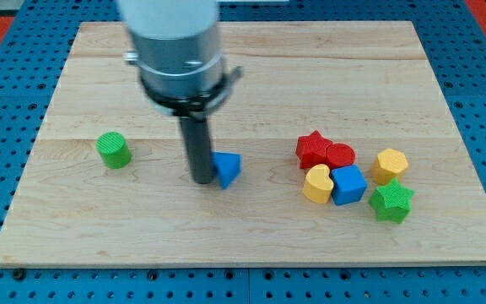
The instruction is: Slide the green circle right and down a bit
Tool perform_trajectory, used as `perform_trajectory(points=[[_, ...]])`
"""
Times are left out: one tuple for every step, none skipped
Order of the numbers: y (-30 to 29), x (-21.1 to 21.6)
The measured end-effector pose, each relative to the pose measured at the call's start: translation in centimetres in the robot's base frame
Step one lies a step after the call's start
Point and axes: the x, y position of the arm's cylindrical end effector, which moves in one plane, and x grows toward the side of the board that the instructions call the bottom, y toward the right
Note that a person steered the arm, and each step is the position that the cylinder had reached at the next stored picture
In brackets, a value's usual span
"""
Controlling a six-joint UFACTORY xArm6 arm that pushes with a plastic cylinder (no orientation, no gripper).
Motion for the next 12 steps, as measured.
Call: perform_trajectory(points=[[3.9, 0.0], [5.9, 0.2], [-0.3, 3.3], [-7.5, 6.1], [-17.7, 4.7], [-23.6, 0.4], [-24.6, -4.2], [-19.8, -4.6], [-12.1, -4.6], [-10.5, -4.6], [-10.5, -4.6], [-7.6, -4.5]])
